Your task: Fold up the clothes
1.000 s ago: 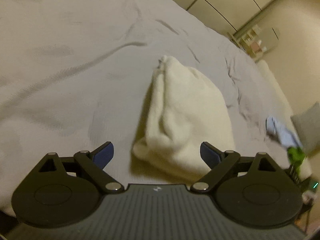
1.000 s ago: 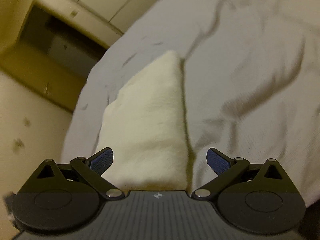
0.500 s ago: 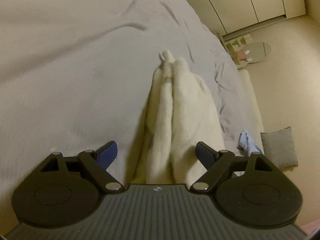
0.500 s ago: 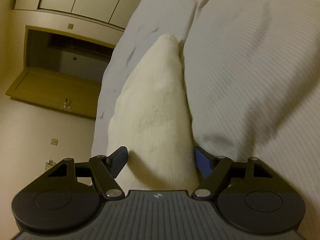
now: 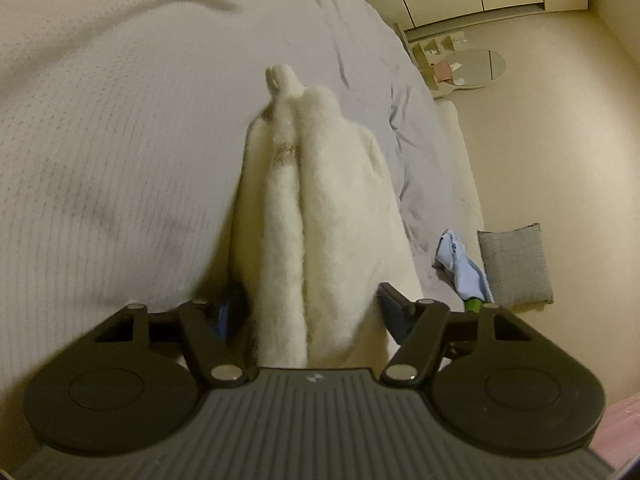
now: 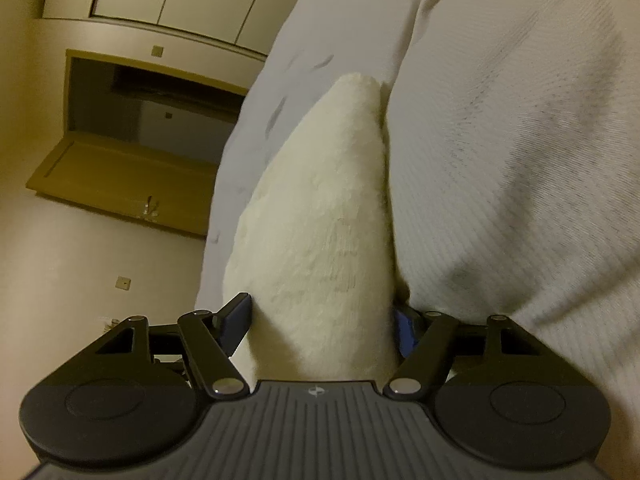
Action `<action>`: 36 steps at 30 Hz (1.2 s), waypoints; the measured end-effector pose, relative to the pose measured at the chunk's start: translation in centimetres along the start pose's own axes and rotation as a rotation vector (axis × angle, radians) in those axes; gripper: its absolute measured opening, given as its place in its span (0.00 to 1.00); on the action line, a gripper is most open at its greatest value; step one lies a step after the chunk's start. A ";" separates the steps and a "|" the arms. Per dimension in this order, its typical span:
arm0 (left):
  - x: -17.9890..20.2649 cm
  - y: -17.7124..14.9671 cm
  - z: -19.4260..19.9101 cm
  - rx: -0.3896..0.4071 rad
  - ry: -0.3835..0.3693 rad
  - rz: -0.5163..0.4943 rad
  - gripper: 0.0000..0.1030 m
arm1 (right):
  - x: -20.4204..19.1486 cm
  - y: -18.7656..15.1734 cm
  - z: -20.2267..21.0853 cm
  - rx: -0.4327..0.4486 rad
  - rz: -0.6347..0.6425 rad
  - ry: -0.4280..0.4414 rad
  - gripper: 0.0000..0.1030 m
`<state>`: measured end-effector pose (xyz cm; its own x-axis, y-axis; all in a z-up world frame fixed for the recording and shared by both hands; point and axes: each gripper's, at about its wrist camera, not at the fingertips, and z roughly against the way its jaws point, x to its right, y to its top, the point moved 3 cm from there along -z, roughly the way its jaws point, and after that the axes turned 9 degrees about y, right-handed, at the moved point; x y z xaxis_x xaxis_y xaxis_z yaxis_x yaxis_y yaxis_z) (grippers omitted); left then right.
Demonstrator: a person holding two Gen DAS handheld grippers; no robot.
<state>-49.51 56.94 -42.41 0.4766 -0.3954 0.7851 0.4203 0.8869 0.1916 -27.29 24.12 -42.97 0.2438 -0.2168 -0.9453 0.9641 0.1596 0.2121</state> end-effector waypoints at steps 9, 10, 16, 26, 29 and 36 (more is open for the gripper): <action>1.0 1.0 -0.4 -0.035 0.029 -0.058 0.47 | 0.0 0.1 -0.6 -0.015 0.003 -0.028 0.52; 1.4 1.1 -0.2 -0.040 0.042 -0.046 0.46 | -0.6 0.1 -0.6 -0.024 0.002 -0.048 0.52; 4.2 1.8 2.4 -0.053 0.115 0.022 0.40 | -6.2 1.0 -1.4 -0.095 -0.007 -0.157 0.50; 3.7 6.0 17.6 0.061 0.157 0.133 0.40 | -20.7 0.8 -10.1 -0.258 0.045 -0.112 0.49; 1.6 8.3 24.0 0.116 0.193 0.159 0.40 | -24.8 -0.8 -15.8 -0.315 0.065 -0.069 0.49; -4.1 16.6 35.4 0.204 0.276 0.122 0.40 | -31.8 -5.9 -30.8 -0.368 0.122 0.024 0.49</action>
<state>-71.81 81.73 -21.59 0.7162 -0.3083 0.6261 0.1976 0.9500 0.2418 -43.98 59.71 -21.77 0.3479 -0.1533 -0.9249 0.8249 0.5189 0.2242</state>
